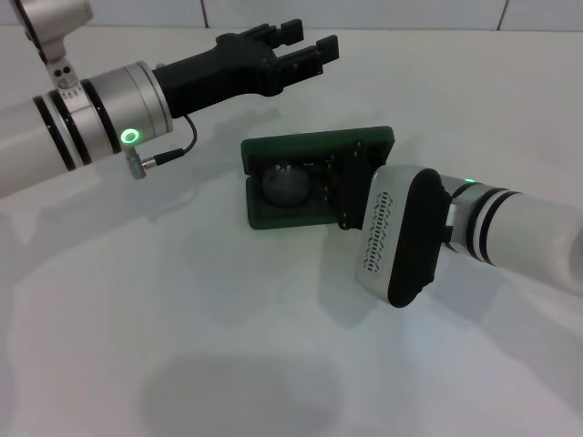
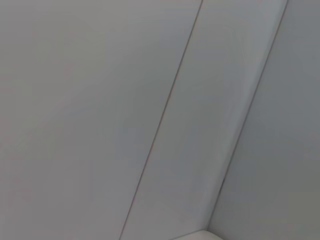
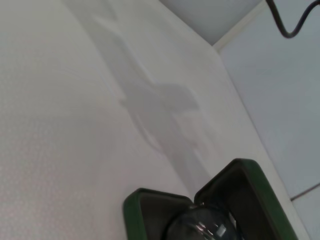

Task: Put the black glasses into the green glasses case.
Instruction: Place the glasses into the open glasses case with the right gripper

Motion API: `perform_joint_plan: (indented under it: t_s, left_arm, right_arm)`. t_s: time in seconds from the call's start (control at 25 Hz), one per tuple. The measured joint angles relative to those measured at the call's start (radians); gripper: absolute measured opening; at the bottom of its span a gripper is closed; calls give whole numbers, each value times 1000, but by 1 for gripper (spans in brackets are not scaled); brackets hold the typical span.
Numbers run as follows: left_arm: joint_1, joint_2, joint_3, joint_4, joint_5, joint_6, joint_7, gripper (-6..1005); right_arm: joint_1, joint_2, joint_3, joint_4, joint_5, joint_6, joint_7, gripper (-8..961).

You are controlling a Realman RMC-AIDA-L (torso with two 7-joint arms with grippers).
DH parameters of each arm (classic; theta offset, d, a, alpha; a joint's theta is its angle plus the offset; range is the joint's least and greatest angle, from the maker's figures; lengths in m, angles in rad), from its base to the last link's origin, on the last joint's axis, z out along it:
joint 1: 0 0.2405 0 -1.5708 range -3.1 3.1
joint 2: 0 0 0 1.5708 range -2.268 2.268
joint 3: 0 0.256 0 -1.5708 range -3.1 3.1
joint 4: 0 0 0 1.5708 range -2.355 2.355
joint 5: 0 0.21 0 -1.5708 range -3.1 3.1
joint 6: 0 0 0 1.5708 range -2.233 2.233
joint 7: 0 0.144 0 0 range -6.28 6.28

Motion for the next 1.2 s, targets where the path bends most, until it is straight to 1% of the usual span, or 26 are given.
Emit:
perform_joint_plan:
  t_s: [0.12, 0.24, 0.52, 0.8, 1.2]
  left_arm:
    - [1, 0, 0, 0, 0, 0, 0, 712]
    - [2, 1, 0, 0, 0, 1, -1, 712]
    - [5, 4, 0, 1, 2, 2, -3, 713]
    - [4, 5, 0, 2, 6, 3, -3, 713]
    - [5, 5, 0, 2, 6, 5, -3, 713]
  right_arm:
    - [-6, 0, 0, -13, 0, 1, 0, 132]
    - [-33, -3, 0, -56, -1, 1, -1, 89]
    - [-76, -3, 3, -118, 8, 4, 4, 85]
    - [-78, -4, -6, -111, 43, 36, 3, 83]
    - [-73, -3, -18, -92, 62, 34, 3, 82]
